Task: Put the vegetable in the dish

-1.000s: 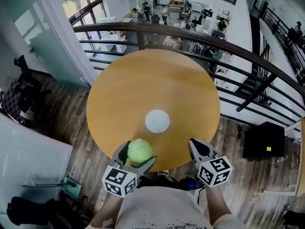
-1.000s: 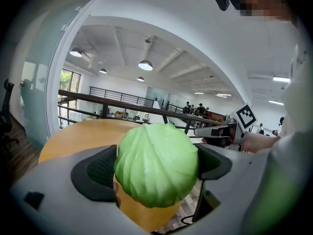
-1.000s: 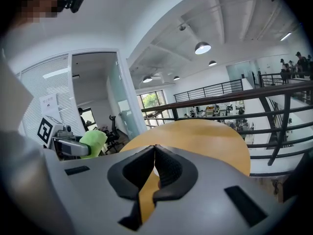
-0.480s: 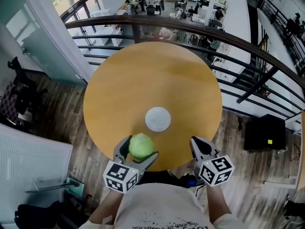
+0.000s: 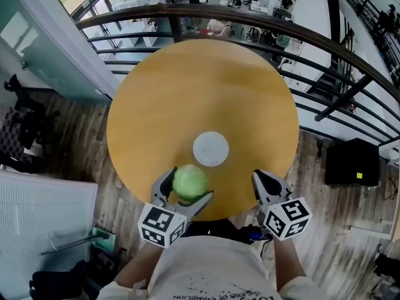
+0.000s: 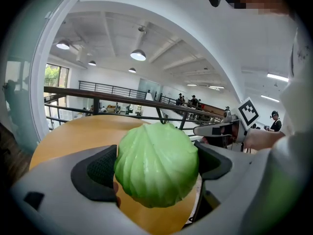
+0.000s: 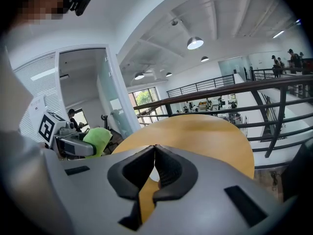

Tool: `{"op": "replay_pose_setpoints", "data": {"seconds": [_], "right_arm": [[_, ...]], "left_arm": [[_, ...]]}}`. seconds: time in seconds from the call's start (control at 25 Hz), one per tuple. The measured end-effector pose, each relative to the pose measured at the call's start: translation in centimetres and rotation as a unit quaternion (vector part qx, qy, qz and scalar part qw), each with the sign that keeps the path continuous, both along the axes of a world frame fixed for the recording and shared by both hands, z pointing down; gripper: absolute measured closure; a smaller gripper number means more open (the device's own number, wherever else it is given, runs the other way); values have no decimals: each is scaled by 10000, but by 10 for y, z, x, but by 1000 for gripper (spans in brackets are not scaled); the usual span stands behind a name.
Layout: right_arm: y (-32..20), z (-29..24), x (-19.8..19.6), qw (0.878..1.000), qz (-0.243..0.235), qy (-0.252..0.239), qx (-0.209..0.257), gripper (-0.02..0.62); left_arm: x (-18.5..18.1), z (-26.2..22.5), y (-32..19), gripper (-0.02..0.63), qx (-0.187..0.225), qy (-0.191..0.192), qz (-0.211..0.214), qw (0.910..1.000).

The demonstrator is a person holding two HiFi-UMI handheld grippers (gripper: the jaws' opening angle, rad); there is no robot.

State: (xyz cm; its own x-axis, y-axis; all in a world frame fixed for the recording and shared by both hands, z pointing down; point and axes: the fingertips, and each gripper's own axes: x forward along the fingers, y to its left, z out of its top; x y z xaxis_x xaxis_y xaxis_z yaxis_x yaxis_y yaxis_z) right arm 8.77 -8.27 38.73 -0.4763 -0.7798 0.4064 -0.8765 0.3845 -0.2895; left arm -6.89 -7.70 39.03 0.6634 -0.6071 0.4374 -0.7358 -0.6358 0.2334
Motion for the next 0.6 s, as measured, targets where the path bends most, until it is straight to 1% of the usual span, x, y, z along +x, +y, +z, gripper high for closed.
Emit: {"op": "replay_pose_setpoints", "data": {"seconds": [0.4, 0.6], "right_arm": [[-26, 22, -14, 10000, -37, -25, -82, 570], [-36, 36, -13, 9998, -57, -26, -201, 571]], "left_arm": [[6, 31, -37, 118, -67, -142, 146, 9998], [14, 52, -55, 118, -217, -207, 167, 9994]]}}
